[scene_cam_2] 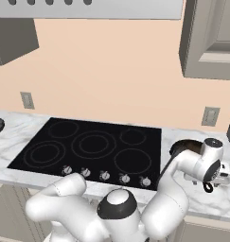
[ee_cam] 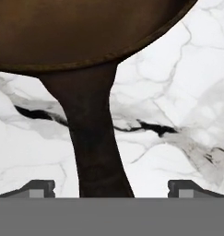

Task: Place both pans onto different burners. Then place the mushroom and the fish on different pans.

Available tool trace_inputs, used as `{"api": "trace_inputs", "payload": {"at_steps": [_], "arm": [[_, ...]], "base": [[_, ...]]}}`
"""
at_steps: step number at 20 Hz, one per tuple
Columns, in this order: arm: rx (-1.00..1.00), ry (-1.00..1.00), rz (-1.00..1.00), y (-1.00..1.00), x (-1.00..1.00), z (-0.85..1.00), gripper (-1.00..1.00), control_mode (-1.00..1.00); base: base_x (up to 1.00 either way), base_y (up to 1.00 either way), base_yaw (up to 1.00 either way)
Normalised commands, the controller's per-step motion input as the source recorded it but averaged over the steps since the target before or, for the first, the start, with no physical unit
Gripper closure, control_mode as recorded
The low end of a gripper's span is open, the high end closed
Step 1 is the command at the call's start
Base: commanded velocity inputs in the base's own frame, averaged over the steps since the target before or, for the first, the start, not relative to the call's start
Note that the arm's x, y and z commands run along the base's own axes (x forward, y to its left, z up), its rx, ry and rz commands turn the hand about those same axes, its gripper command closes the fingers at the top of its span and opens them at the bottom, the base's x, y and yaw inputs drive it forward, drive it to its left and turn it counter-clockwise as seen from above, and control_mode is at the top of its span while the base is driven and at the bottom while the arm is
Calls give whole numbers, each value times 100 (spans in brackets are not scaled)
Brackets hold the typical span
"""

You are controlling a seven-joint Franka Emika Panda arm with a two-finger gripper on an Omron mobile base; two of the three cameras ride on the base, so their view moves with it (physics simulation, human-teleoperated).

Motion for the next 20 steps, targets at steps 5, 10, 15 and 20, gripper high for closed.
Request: {"api": "trace_inputs", "payload": {"at_steps": [5, 10, 15, 20], "arm": [[0, 0, 0, 0, 0, 0, 100, -100], [0, 0, 0, 0, 0, 1, 100, -100], [0, -1, 0, 0, 0, 23, 100, -100], [0, 0, 0, 10, 0, 13, 100, -100]], "base": [[0, 0, 0], [0, 0, 0], [0, 0, 0], [0, 0, 0]]}}
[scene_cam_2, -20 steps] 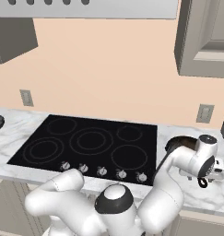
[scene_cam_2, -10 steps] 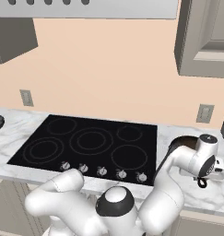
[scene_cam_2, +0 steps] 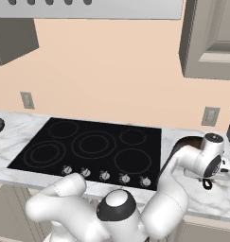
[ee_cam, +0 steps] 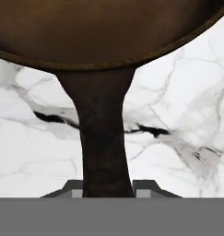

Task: Place both pans onto different burners. Then place the mushroom and the fish on different pans.

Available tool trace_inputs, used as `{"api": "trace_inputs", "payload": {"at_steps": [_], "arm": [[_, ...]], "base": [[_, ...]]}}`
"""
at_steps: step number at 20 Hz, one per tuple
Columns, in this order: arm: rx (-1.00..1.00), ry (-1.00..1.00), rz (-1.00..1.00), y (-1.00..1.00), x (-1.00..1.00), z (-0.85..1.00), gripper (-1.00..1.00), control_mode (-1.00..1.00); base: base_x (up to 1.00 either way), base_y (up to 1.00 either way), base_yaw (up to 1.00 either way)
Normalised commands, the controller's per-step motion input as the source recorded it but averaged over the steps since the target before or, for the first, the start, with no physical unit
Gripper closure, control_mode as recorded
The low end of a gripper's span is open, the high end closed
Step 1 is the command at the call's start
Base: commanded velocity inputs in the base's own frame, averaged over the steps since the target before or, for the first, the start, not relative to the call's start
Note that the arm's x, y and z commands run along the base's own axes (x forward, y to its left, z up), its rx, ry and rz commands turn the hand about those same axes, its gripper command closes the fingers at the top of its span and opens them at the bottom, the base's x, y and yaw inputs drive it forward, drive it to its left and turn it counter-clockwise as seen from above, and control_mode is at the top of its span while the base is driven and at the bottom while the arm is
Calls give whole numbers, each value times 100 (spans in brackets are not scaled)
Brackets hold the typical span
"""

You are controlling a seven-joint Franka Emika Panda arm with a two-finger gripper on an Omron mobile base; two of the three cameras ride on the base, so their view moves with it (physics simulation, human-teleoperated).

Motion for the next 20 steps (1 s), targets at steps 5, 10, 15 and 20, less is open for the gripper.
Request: {"api": "trace_inputs", "payload": {"at_steps": [5, 10, 15, 20], "arm": [[0, 0, 7, 45, 0, 24, 100, -100], [0, 0, 15, 59, -1, 11, 100, -100], [0, 0, 21, 57, -2, 0, 100, -100], [0, 0, 33, 40, -7, -2, 100, -100]], "base": [[0, 0, 0], [0, 0, 0], [0, 0, 0], [0, 0, 0]]}}
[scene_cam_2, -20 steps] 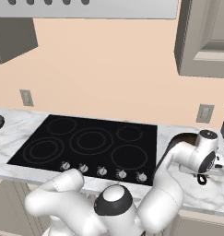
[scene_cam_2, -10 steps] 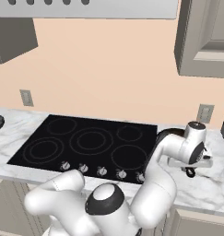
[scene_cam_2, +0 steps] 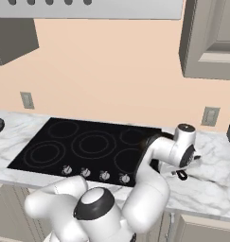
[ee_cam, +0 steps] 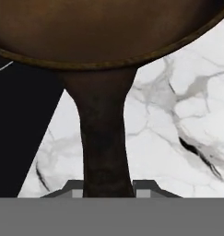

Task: Place both pans onto different burners. Then place the mushroom and the fish on different pans.

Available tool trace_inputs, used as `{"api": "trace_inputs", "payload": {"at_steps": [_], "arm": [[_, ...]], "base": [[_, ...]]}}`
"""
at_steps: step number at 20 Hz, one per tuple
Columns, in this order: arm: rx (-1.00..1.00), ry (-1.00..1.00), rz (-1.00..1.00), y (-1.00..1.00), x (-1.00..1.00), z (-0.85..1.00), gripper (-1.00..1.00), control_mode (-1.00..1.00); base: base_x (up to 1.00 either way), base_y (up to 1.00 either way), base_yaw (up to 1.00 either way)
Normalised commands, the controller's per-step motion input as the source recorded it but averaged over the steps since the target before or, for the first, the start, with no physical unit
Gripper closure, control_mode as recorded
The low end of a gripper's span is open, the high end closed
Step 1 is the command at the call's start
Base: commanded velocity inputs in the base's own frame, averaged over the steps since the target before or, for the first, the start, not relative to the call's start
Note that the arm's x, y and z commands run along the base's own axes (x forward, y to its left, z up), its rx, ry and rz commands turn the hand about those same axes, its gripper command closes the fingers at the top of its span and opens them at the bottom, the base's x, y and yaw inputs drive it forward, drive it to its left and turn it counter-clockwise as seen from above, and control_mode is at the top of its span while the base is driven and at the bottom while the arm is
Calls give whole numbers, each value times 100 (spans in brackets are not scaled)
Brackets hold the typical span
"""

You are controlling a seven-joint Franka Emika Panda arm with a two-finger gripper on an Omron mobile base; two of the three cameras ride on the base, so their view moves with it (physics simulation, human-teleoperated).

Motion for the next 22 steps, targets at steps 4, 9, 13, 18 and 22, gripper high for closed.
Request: {"api": "trace_inputs", "payload": {"at_steps": [4, 9, 13, 18, 22], "arm": [[0, 0, 38, 31, 2, -8, 100, -100], [-1, 0, 28, 41, 25, -11, 100, -100], [0, 0, 17, 9, 26, -3, 100, -100], [-1, 0, 12, 0, 16, -21, 100, -100], [-2, 0, 15, 0, 3, -26, 100, -100]], "base": [[0, 0, 0], [0, 0, 0], [0, 0, 0], [0, 0, 0], [0, 0, 0]]}}
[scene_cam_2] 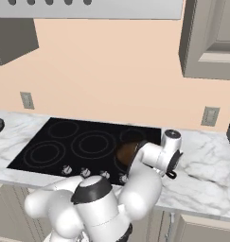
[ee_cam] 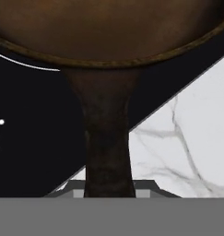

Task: Place both pans onto different burners. Then place the mushroom and the fish on different pans.

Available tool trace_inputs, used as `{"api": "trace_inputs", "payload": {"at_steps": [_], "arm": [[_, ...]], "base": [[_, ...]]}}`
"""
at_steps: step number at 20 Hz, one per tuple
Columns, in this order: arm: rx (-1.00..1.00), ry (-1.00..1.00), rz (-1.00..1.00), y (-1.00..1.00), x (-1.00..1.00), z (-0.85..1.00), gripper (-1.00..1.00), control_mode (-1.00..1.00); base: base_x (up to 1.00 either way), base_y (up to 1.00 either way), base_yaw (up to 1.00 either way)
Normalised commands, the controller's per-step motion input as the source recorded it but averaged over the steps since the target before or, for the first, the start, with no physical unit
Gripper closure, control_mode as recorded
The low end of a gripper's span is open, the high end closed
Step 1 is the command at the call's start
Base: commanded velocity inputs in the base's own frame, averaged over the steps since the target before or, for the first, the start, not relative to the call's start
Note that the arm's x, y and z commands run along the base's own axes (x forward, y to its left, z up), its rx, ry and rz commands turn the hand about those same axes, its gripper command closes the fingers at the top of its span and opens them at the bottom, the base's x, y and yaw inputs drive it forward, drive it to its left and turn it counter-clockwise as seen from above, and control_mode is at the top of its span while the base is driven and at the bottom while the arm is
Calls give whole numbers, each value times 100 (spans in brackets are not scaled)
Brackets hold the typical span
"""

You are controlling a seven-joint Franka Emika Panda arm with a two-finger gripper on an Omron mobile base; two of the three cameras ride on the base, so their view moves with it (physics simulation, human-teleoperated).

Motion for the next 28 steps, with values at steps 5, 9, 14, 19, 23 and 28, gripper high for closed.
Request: {"api": "trace_inputs", "payload": {"at_steps": [5, 9, 14, 19, 23, 28], "arm": [[-1, 1, 10, 3, 4, -21, 100, -100], [0, 1, 4, 0, 3, -2, 100, -100], [0, 0, 1, 4, 0, 0, 100, -100], [0, 0, 0, 0, 0, 0, -100, -100], [0, 0, 0, 0, 0, 0, -100, -100], [0, -1, 0, 0, -10, 31, -100, -100]], "base": [[0, 0, 0], [0, 0, 0], [0, 0, 0], [0, 0, 0], [0, 0, 0], [0, 0, 0]]}}
